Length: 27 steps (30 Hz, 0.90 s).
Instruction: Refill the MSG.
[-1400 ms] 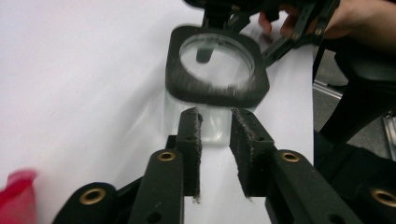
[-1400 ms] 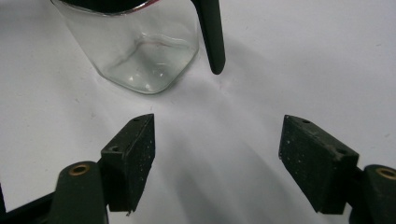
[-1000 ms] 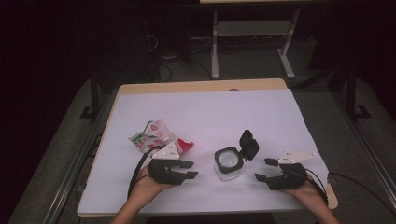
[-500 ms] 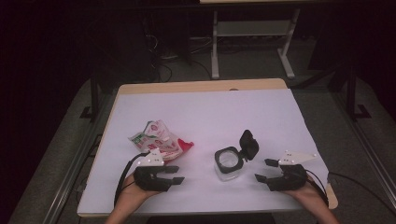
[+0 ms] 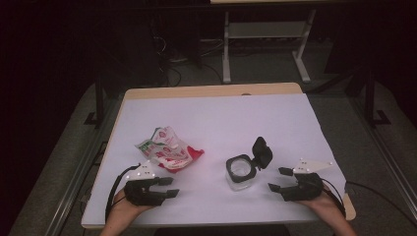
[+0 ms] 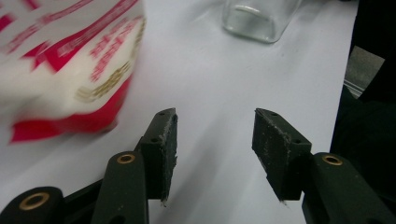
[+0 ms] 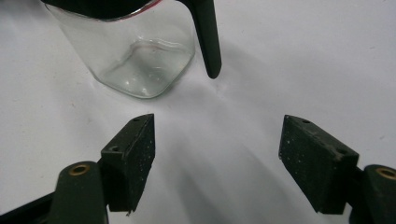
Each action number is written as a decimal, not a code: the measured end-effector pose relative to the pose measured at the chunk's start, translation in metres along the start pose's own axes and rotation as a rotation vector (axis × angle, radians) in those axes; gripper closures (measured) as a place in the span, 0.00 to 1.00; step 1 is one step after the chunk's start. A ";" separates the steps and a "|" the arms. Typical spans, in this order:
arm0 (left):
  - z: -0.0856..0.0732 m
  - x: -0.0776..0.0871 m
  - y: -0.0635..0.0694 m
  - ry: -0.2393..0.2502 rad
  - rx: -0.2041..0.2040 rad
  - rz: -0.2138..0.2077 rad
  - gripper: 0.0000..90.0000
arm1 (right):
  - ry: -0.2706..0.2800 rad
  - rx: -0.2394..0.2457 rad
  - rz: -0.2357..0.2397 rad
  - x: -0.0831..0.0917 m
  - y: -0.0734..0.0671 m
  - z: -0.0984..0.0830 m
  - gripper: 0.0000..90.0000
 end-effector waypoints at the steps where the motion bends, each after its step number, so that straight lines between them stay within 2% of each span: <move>1: -0.003 0.003 -0.002 0.001 0.007 0.006 0.55 | -0.003 -0.007 -0.001 0.000 0.000 0.000 0.30; 6: -0.010 0.017 -0.014 0.006 0.025 0.047 0.55 | -0.002 -0.002 0.000 0.000 0.000 0.000 0.30; 14: -0.010 0.033 -0.029 0.048 0.065 0.077 0.54 | -0.003 -0.001 -0.002 -0.001 0.002 0.000 0.30; 19: -0.014 0.043 -0.046 0.075 0.082 0.129 0.53 | -0.009 -0.005 0.002 -0.002 0.000 0.000 0.30; 21: -0.013 0.043 -0.053 0.088 0.092 0.133 0.51 | -0.011 -0.005 0.003 -0.003 -0.001 0.000 0.30; 27: -0.001 0.036 -0.068 0.107 0.057 0.131 0.48 | -0.018 -0.007 0.004 -0.004 -0.001 -0.001 0.30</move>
Point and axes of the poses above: each handheld gripper's, and its own axes: x roughly backward along the jaws, z roughly out of its top, y roughly to its right, the point moved 10 cm from there along -x, roughly forward along the jaws, and after that the axes turned 15 degrees about -x, right-handed, at the moved point
